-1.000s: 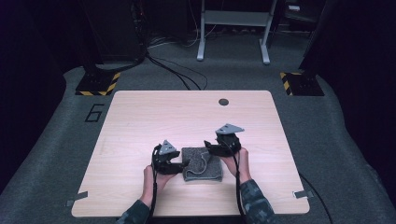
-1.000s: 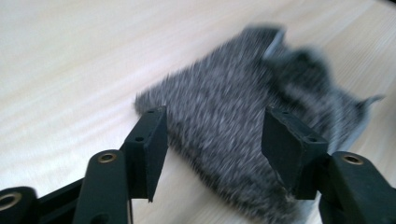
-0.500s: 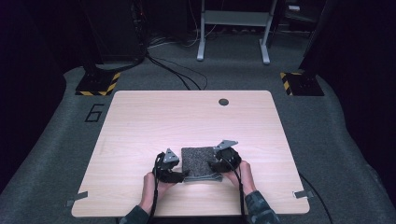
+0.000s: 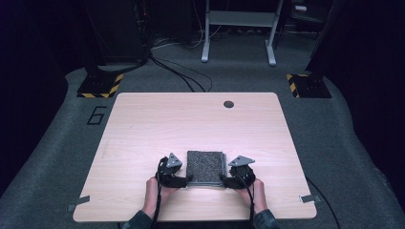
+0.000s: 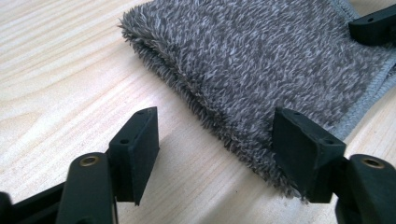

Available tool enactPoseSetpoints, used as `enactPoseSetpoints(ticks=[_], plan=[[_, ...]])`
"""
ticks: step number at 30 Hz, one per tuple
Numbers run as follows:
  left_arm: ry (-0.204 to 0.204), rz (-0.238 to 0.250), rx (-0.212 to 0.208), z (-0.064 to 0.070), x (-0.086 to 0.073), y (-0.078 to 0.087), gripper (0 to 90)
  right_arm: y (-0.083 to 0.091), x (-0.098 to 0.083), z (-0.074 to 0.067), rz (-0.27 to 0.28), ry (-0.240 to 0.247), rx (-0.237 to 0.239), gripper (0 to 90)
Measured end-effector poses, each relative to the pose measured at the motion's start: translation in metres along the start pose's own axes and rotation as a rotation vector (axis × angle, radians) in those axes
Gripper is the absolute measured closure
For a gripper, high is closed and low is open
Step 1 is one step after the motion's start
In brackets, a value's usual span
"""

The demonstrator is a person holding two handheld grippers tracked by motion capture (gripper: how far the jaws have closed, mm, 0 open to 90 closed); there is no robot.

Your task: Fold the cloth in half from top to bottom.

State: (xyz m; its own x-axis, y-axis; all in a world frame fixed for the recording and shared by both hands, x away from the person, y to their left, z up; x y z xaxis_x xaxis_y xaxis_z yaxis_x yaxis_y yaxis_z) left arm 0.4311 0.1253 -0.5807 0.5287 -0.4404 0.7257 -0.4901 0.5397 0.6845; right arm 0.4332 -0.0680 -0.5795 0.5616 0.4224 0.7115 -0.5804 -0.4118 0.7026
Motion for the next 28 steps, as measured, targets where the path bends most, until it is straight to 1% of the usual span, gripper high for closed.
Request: enactPoseSetpoints(ticks=[1, 2, 3, 4, 5, 6, 7, 9, 10, 11, 12, 13, 14, 15, 16, 17, 18, 19, 20, 21, 22, 23, 24, 26, 28], plan=[[0.016, 0.01, 0.003, 0.0, 0.001, 0.0, 30.8, 0.001, 0.001, 0.0, 0.005, -0.003, 0.0, 31.8], [0.004, 0.016, 0.011, -0.002, 0.001, 0.002, 29.1, 0.002, 0.001, 0.002, 0.011, 0.009, -0.001, 30.6], [0.008, 0.022, 0.007, -0.001, 0.002, 0.004, 27.7, 0.003, 0.002, 0.003, 0.021, 0.006, 0.001, 29.4], [0.01, 0.026, 0.012, -0.002, 0.003, 0.007, 26.2, 0.005, 0.004, 0.003, 0.036, -0.007, 0.001, 29.1], [0.005, 0.032, 0.011, -0.003, 0.003, 0.009, 24.7, 0.009, 0.005, 0.006, 0.048, -0.012, -0.001, 26.2], [0.014, 0.041, 0.019, -0.004, 0.004, 0.012, 23.4, 0.011, 0.005, 0.007, 0.056, -0.014, -0.003, 24.1], [0.015, 0.048, 0.026, -0.006, 0.004, 0.015, 21.7, 0.014, 0.006, 0.009, 0.073, -0.018, -0.011, 23.7], [0.02, 0.062, 0.042, -0.01, 0.004, 0.021, 18.7, 0.021, 0.006, 0.015, 0.095, -0.035, -0.02, 19.9], [0.022, 0.061, 0.059, -0.014, 0.002, 0.026, 17.2, 0.026, 0.005, 0.02, 0.106, -0.044, -0.035, 18.8], [0.032, 0.072, 0.073, -0.018, 0.001, 0.03, 15.8, 0.031, 0.003, 0.026, 0.12, -0.064, -0.049, 17.4], [0.042, 0.082, 0.093, -0.024, -0.002, 0.035, 15.5, 0.035, 0.0, 0.032, 0.128, -0.068, -0.066, 15.9], [0.042, 0.078, 0.105, -0.028, -0.005, 0.039, 15.1, 0.04, -0.005, 0.04, 0.137, -0.089, -0.084, 15.1], [0.057, 0.074, 0.119, -0.034, -0.009, 0.043, 14.4, 0.042, -0.009, 0.046, 0.132, -0.104, -0.098, 14.6], [0.059, 0.075, 0.136, -0.039, -0.012, 0.046, 13.8, 0.046, -0.015, 0.054, 0.129, -0.127, -0.122, 14.5], [0.071, 0.078, 0.152, -0.043, -0.015, 0.048, 13.3, 0.048, -0.019, 0.06, 0.127, -0.127, -0.135, 14.2], [0.077, 0.061, 0.166, -0.049, -0.021, 0.052, 12.4, 0.049, -0.024, 0.066, 0.12, -0.138, -0.147, 13.8], [0.092, 0.058, 0.179, -0.054, -0.025, 0.054, 11.1, 0.051, -0.029, 0.072, 0.11, -0.154, -0.161, 13.0], [0.105, 0.057, 0.2, -0.06, -0.029, 0.057, 10.5, 0.052, -0.035, 0.078, 0.097, -0.166, -0.179, 12.4], [0.116, 0.057, 0.22, -0.066, -0.033, 0.06, 10.1, 0.052, -0.04, 0.085, 0.089, -0.166, -0.194, 11.8], [0.144, 0.067, 0.235, -0.071, -0.038, 0.062, 9.5, 0.053, -0.046, 0.09, 0.074, -0.175, -0.209, 10.8], [0.147, 0.058, 0.242, -0.075, -0.041, 0.064, 9.4, 0.054, -0.051, 0.096, 0.064, -0.18, -0.223, 10.2], [0.161, 0.051, 0.261, -0.081, -0.046, 0.066, 9.3, 0.054, -0.054, 0.099, 0.063, -0.194, -0.23, 10.0], [0.175, 0.052, 0.268, -0.084, -0.049, 0.067, 8.5, 0.054, -0.059, 0.104, 0.049, -0.196, -0.241, 9.3], [0.192, 0.045, 0.282, -0.091, -0.055, 0.07, 8.2, 0.052, -0.065, 0.111, 0.032, -0.207, -0.252, 7.5], [0.215, 0.052, 0.286, -0.095, -0.059, 0.07, 7.8, 0.051, -0.068, 0.114, 0.026, -0.239, -0.227, 6.2]])
Point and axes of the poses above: each handheld gripper's, and its own axes: y roughly backward along the jaws, x roughly out of its top, z roughly to its right, the point moved 9 cm from there along -y, roughly forward along the jaws
